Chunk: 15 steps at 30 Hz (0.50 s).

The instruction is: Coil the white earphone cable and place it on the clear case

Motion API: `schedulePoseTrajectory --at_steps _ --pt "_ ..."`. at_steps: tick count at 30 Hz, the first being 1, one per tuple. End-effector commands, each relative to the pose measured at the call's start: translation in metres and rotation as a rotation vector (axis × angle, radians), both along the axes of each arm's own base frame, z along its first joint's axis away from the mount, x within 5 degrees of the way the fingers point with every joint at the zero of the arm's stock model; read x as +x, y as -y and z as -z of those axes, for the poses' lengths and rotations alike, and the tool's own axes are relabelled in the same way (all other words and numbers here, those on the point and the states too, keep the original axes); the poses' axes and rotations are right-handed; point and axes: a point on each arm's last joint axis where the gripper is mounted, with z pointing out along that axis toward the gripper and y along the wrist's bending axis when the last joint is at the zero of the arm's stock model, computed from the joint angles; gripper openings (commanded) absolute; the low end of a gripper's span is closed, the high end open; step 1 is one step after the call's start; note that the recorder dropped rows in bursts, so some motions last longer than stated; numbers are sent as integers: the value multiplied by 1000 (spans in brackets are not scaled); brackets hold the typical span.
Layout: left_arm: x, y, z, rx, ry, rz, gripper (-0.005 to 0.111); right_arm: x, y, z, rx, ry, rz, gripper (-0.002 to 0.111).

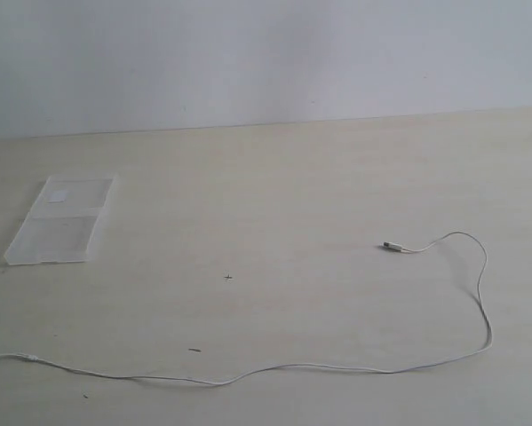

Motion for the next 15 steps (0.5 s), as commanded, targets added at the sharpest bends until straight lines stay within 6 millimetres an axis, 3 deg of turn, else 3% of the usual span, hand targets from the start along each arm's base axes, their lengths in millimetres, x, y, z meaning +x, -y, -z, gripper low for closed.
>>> schedulePoseTrajectory --at_steps 1,4,9,15 --pt "0 0 -2 5 12 6 0 -12 1 -62 -70 121 12 58" --pt "0 0 -2 5 12 6 0 6 -3 -104 55 35 -28 58" --pt "0 0 -2 5 12 6 0 38 -9 -131 221 -3 -51 58" --pt "0 0 -2 5 12 6 0 77 -36 -139 -86 -139 -122 58"
